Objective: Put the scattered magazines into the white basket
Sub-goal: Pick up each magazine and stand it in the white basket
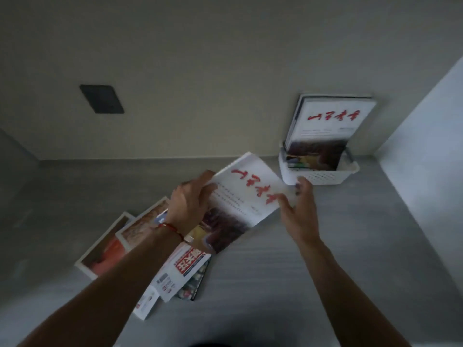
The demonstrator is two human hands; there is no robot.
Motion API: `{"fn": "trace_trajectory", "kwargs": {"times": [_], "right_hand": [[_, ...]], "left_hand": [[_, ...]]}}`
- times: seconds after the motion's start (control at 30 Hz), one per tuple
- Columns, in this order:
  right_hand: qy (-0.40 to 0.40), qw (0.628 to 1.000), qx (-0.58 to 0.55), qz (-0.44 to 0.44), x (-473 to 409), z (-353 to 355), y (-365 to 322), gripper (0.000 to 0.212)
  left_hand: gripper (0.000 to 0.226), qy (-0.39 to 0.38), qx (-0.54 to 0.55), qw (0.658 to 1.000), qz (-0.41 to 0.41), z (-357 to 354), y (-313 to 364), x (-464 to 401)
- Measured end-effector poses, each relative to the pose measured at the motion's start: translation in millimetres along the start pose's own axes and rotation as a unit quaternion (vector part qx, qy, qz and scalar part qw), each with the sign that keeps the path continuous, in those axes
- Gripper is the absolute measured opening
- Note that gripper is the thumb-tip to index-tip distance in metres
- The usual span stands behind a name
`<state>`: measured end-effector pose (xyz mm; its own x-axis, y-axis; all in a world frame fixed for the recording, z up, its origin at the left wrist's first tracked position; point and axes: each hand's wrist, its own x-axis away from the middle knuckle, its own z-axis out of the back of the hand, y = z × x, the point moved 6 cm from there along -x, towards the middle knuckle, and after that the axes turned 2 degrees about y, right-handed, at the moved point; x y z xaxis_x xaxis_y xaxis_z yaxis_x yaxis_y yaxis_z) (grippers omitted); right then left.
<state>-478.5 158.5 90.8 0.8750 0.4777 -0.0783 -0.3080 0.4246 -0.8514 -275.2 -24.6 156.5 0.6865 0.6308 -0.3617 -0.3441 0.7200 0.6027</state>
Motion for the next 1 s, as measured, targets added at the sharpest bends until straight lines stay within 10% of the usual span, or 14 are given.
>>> {"fn": "trace_trajectory", "kwargs": {"times": [0.1, 0.37, 0.53, 1.0], "right_hand": [[-0.104, 0.979, -0.093, -0.148, 5, 1, 45, 0.062], [-0.058, 0.997, 0.032, 0.036, -63, 100, 58, 0.022], [0.031, 0.988, 0.111, 0.107, -135, 170, 39, 0.018], [-0.007, 0.994, 0.071, 0.079, -270, 179, 59, 0.031]], "left_hand": [[0.003, 0.028, 0.105, 0.992, 0.066, -26, 28, -10], [0.016, -0.044, 0.264, 0.955, 0.131, -102, 88, -49], [0.028, -0.002, 0.16, 0.982, 0.099, -119, 120, -100], [0.035, 0.003, 0.214, 0.937, 0.276, -202, 117, -185]]}}
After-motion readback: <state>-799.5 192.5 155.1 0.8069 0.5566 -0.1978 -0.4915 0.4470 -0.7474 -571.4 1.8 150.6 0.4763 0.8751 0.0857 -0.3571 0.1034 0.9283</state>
